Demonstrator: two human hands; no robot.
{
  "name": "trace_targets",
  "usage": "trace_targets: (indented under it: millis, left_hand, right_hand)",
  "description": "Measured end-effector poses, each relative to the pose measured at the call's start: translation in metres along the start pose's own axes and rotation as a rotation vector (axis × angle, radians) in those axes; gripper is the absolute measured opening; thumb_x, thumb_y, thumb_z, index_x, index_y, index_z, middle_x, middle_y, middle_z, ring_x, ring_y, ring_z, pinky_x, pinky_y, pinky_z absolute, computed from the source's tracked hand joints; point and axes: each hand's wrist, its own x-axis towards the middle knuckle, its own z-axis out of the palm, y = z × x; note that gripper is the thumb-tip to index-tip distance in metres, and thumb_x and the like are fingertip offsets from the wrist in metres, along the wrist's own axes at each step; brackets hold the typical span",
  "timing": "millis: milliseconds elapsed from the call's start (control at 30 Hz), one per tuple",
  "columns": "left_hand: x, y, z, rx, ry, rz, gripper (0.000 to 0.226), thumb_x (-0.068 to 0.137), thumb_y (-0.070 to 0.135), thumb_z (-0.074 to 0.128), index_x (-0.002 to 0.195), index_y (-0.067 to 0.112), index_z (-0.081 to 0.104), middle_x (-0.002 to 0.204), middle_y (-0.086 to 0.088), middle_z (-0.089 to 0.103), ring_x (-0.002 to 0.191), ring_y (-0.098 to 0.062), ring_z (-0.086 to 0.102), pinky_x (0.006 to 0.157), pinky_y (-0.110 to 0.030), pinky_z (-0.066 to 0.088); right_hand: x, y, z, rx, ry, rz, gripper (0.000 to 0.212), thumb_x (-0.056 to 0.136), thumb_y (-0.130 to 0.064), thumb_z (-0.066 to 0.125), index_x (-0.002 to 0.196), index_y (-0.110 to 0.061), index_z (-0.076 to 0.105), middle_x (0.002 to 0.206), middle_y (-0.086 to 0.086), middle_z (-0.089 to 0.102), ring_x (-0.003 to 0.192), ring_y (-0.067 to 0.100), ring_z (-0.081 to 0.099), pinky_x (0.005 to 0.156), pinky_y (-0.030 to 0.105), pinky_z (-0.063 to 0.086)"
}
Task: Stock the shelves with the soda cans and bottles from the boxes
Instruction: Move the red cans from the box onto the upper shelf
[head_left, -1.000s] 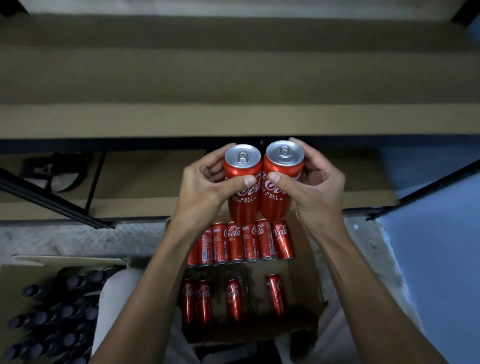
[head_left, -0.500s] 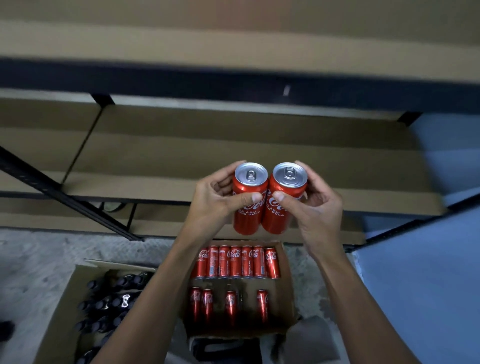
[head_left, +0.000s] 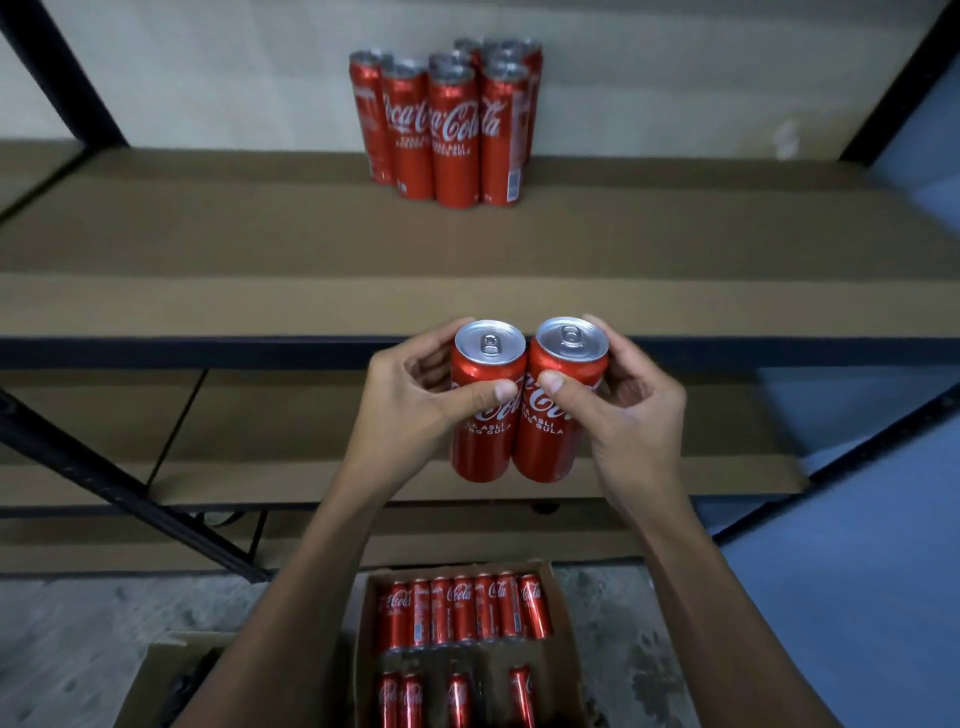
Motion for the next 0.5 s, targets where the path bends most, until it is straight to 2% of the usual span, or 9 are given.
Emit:
trace_targets:
  millis: [67, 167, 267, 400, 500]
  left_hand:
    - [0.012, 0.018, -0.001, -0.015, -0.001, 0.052, 0.051, 0.062, 0.013, 0.084, 0.110, 0.017, 0.068, 0.104, 0.002, 0.075, 0.102, -0.013, 0.070, 0.089, -0.026, 0.054]
    - [0.035, 0.043, -0.005, -0.029, 0.008, 0.136, 0.051, 0.065, 0.008, 0.083, 0.114, 0.006, 0.068, 0.105, -0.004, 0.075, 0.100, -0.017, 0.070, 0.090, -0.030, 0.055]
    - [0.058, 0.063, -0.006, -0.012, -0.002, 0.231, 0.044, 0.072, 0.004, 0.082, 0.114, 0.008, 0.068, 0.106, -0.005, 0.074, 0.103, -0.020, 0.070, 0.089, -0.032, 0.055]
    - [0.086, 0.069, -0.001, -0.001, 0.015, 0.278, 0.042, 0.074, 0.007, 0.082, 0.114, 0.012, 0.068, 0.107, -0.003, 0.074, 0.103, -0.017, 0.069, 0.089, -0.034, 0.056]
    - [0.107, 0.058, 0.005, 0.009, 0.031, 0.279, 0.045, 0.073, 0.007, 0.083, 0.115, 0.007, 0.067, 0.108, -0.004, 0.074, 0.104, -0.018, 0.069, 0.091, -0.035, 0.055]
  right_hand:
    - [0.014, -0.015, 0.007, 0.006, 0.008, -0.055, 0.041, 0.074, 0.001, 0.078, 0.104, -0.027, 0.071, 0.100, -0.006, 0.076, 0.096, 0.009, 0.070, 0.079, 0.019, 0.053]
    - [0.037, -0.040, 0.018, 0.023, 0.010, -0.101, 0.043, 0.071, -0.011, 0.080, 0.110, -0.027, 0.068, 0.104, -0.004, 0.075, 0.100, 0.012, 0.070, 0.081, 0.022, 0.055]
    - [0.063, -0.059, 0.025, 0.002, -0.013, -0.174, 0.038, 0.076, -0.006, 0.079, 0.103, -0.030, 0.067, 0.098, -0.009, 0.076, 0.096, 0.010, 0.071, 0.077, 0.021, 0.055]
    - [0.096, -0.062, 0.025, -0.035, 0.003, -0.198, 0.042, 0.076, -0.006, 0.081, 0.114, -0.018, 0.068, 0.102, -0.002, 0.075, 0.099, 0.013, 0.071, 0.080, 0.025, 0.055]
    - [0.117, -0.054, 0.022, -0.032, 0.020, -0.173, 0.043, 0.075, -0.001, 0.081, 0.110, -0.022, 0.067, 0.098, -0.005, 0.075, 0.095, 0.008, 0.070, 0.078, 0.021, 0.054]
